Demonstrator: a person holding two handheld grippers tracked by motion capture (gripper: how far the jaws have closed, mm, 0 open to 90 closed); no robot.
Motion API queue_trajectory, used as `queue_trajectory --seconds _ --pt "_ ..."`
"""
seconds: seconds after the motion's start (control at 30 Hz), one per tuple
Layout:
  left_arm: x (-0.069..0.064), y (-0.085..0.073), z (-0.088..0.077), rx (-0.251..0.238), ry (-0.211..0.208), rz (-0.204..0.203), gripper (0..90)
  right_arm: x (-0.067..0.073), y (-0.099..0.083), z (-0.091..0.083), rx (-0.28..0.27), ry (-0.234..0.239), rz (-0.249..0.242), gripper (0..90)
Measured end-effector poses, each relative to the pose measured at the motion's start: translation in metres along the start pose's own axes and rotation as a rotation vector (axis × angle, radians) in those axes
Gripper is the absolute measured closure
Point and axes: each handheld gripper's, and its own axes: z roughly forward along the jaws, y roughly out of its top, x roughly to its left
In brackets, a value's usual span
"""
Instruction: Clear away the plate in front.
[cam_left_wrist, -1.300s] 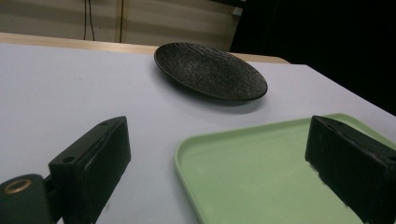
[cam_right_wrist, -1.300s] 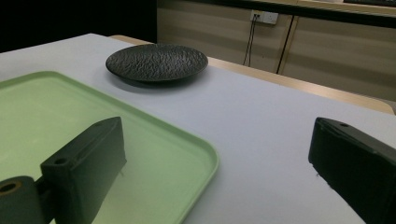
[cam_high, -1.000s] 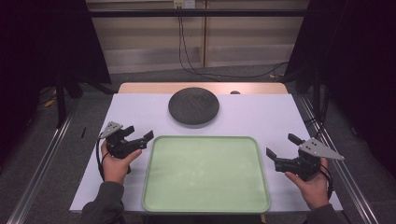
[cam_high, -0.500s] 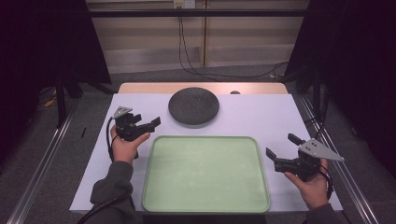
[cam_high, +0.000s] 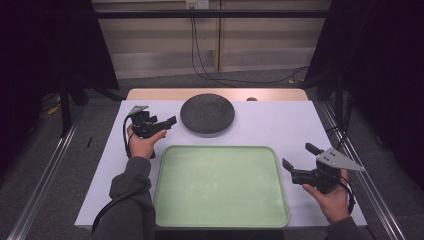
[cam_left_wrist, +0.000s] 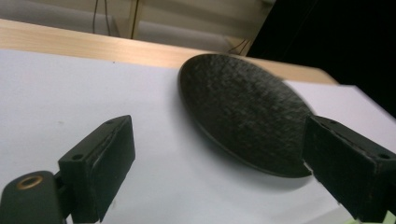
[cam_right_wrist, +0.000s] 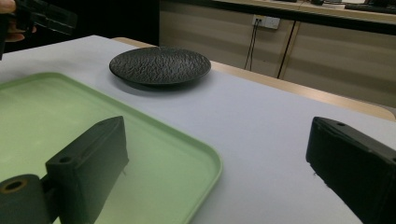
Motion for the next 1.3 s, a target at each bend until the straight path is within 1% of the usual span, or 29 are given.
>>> queue_trajectory --seconds 0.03,0.07,0.1,0.13,0.17,0.23,0.27,0.37,0.43,0.47,0.57,0.6,0.63,0.67,0.73,0.8,0.83,0.87,0.9,0.93,0.97,1.03,1.07,1.1,1.13,1.17,1.2,1.27,1.3 --pt "0.003 0.001 0.005 0.008 0.0 -0.015 10.3 -0.001 0.0 0.0 -0.004 -0.01 -0.002 4.9" --pt "0.003 0.001 0.005 0.008 0.0 -0.015 10.5 -0.001 0.0 0.0 -0.004 -0.01 -0.002 4.9" --pt "0.005 0.002 0.01 0.001 0.002 -0.036 10.7 -0.002 0.0 -0.001 -0.002 -0.012 0.006 4.7" --pt "0.006 0.002 0.012 0.015 0.002 -0.025 11.1 -0.002 -0.001 -0.001 -0.003 -0.015 0.008 4.7" --pt "0.006 0.003 0.015 0.017 0.005 -0.029 11.2 -0.003 -0.001 -0.001 -0.003 -0.017 0.007 4.5" --pt "0.007 0.004 0.02 0.012 0.002 -0.062 11.7 -0.003 -0.001 -0.001 -0.002 -0.015 0.012 4.5" --pt "0.007 0.004 0.02 0.012 0.002 -0.062 12.0 -0.003 -0.001 -0.001 -0.002 -0.015 0.012 4.5" --pt "0.008 0.004 0.031 0.025 0.0 -0.096 12.5 -0.003 -0.001 -0.001 0.001 -0.01 0.006 5.0" --pt "0.008 0.005 0.036 0.031 0.015 -0.103 13.2 -0.002 0.0 -0.002 0.003 -0.02 0.004 5.3" --pt "0.008 0.005 0.039 0.034 0.011 -0.113 13.3 -0.003 0.0 -0.002 0.001 -0.014 0.004 5.4" --pt "0.008 0.006 0.044 0.047 0.014 -0.108 13.6 -0.003 0.0 -0.003 -0.004 -0.016 0.007 5.7" --pt "0.008 0.006 0.047 0.045 0.026 -0.11 14.3 -0.004 0.0 -0.003 -0.005 -0.016 0.011 5.7" --pt "0.007 0.006 0.049 0.057 0.023 -0.106 14.3 -0.004 0.0 -0.003 -0.005 -0.016 0.011 5.7" --pt "0.007 0.006 0.052 0.061 0.011 -0.113 14.6 -0.004 -0.001 -0.003 -0.006 -0.012 0.014 5.7" --pt "0.007 0.007 0.056 0.063 0.018 -0.116 15.4 -0.005 -0.001 -0.004 0.001 -0.017 0.021 5.7" --pt "0.007 0.006 0.059 0.06 0.036 -0.133 17.4 -0.005 -0.001 -0.005 0.0 -0.025 0.023 5.9" --pt "0.007 0.006 0.063 0.07 0.037 -0.136 18.5 -0.005 -0.001 -0.005 -0.003 -0.019 0.019 5.9" --pt "0.008 0.006 0.065 0.067 0.024 -0.147 19.1 -0.005 -0.001 -0.005 -0.003 -0.022 0.018 5.9" --pt "0.007 0.006 0.067 0.07 0.029 -0.151 19.1 -0.005 -0.001 -0.005 -0.003 -0.021 0.018 5.9" --pt "0.007 0.007 0.068 0.076 0.031 -0.143 19.6 -0.005 -0.001 -0.005 -0.002 -0.019 0.017 5.9" --pt "0.008 0.007 0.07 0.068 0.029 -0.147 21.4 -0.005 -0.001 -0.005 -0.003 -0.022 0.016 5.9" --pt "0.007 0.007 0.072 0.07 0.019 -0.162 23.2 -0.005 -0.001 -0.005 -0.004 -0.019 0.016 5.9" --pt "0.007 0.007 0.072 0.07 0.019 -0.162 25.1 -0.005 -0.001 -0.005 -0.004 -0.019 0.016 5.9" --pt "0.007 0.007 0.076 0.075 0.004 -0.179 26.2 -0.005 -0.001 -0.005 -0.003 -0.013 0.019 5.9" --pt "0.007 0.007 0.076 0.075 0.004 -0.179 26.3 -0.005 -0.001 -0.005 -0.003 -0.013 0.019 5.9" --pt "0.008 0.007 0.079 0.082 0.016 -0.173 28.2 -0.006 -0.001 -0.005 -0.001 -0.014 0.025 5.9" --pt "0.008 0.007 0.08 0.087 0.018 -0.195 29.2 -0.006 -0.001 -0.006 0.001 -0.022 0.027 5.9" --pt "0.009 0.007 0.081 0.089 0.019 -0.205 29.2 -0.007 -0.001 -0.006 0.0 -0.016 0.029 6.2" --pt "0.009 0.006 0.083 0.084 0.009 -0.226 29.6 -0.007 -0.001 -0.006 -0.001 -0.011 0.035 6.3"
